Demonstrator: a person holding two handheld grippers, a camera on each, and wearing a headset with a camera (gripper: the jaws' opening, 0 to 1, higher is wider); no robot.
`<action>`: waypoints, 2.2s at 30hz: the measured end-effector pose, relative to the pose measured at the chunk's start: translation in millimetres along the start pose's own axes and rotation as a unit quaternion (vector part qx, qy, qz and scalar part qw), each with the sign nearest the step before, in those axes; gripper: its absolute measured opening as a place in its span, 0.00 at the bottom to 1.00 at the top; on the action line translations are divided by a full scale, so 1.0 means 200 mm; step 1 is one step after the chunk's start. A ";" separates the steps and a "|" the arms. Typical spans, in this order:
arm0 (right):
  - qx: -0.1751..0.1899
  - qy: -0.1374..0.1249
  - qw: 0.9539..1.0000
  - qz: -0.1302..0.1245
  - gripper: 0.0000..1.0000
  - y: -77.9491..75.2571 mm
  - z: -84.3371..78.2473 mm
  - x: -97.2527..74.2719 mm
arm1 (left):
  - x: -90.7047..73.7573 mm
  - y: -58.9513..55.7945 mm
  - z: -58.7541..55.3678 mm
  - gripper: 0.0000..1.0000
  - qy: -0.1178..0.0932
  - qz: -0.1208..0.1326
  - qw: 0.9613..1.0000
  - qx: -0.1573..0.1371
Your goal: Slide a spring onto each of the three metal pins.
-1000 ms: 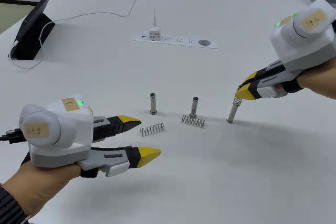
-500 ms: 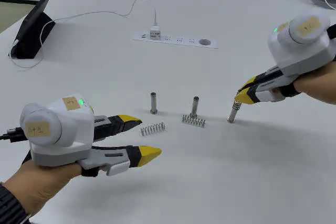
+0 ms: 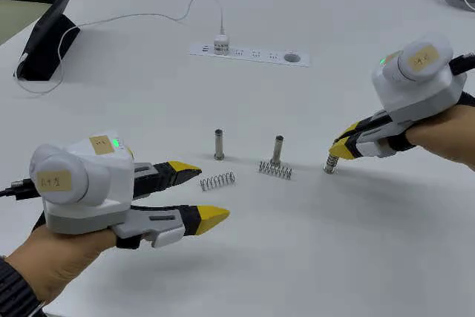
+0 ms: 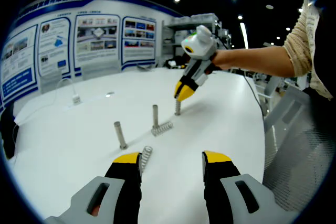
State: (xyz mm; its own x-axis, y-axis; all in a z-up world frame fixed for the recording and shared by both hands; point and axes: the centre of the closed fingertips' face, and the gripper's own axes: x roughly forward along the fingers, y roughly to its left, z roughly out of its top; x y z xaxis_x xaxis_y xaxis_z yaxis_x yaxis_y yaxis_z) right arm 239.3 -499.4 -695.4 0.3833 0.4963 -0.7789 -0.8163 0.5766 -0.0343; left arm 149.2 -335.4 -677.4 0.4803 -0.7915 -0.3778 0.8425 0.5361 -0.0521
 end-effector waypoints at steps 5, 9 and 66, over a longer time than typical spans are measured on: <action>0.000 0.003 1.000 -0.002 0.12 0.01 -0.02 0.02 | 0.00 0.00 0.00 0.47 -0.002 0.000 1.000 -0.002; -0.001 0.005 1.000 -0.001 0.12 0.01 -0.02 0.03 | 0.00 0.00 -0.01 0.47 -0.003 0.000 1.000 -0.004; -0.102 0.037 0.991 0.080 0.15 0.29 0.07 0.31 | -0.01 0.00 -0.01 0.45 0.004 0.001 1.000 0.000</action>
State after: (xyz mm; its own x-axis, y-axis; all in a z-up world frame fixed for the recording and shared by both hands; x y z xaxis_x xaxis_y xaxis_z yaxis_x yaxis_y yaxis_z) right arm 221.8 -426.9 -737.1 0.2149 0.5175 -0.8282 -0.9372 0.3479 -0.0258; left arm 148.1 -332.1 -678.4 0.4799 -0.7878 -0.3861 0.8413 0.5381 -0.0521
